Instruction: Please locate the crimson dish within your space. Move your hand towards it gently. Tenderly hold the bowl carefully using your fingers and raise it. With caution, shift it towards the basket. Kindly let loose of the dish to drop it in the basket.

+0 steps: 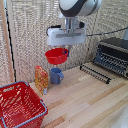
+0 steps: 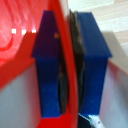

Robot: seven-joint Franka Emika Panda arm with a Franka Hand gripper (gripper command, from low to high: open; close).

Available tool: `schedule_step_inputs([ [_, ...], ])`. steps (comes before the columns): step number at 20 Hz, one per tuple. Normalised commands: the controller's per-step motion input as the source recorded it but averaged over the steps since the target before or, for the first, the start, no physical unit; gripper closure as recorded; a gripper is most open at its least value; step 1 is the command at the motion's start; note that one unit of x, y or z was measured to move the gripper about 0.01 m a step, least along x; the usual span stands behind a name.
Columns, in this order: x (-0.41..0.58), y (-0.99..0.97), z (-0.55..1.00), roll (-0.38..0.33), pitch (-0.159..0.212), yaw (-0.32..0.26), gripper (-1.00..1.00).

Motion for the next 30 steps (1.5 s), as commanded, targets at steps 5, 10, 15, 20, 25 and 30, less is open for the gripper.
schedule_step_inputs([
  [5, 0.265, 0.94, 0.02, -0.018, 0.045, -0.023, 1.0],
  [10, 0.257, 0.94, 0.0, -0.019, 0.042, -0.02, 1.0],
  [15, 0.242, 0.95, 0.0, -0.019, 0.037, -0.013, 1.0],
  [20, 0.125, 0.86, -0.18, -0.065, 0.042, 0.0, 1.0],
  [25, 0.012, 0.49, -0.42, -0.01, 0.003, 0.0, 1.0],
  [30, 0.095, 0.21, -0.24, 0.0, -0.019, 0.0, -1.0],
])
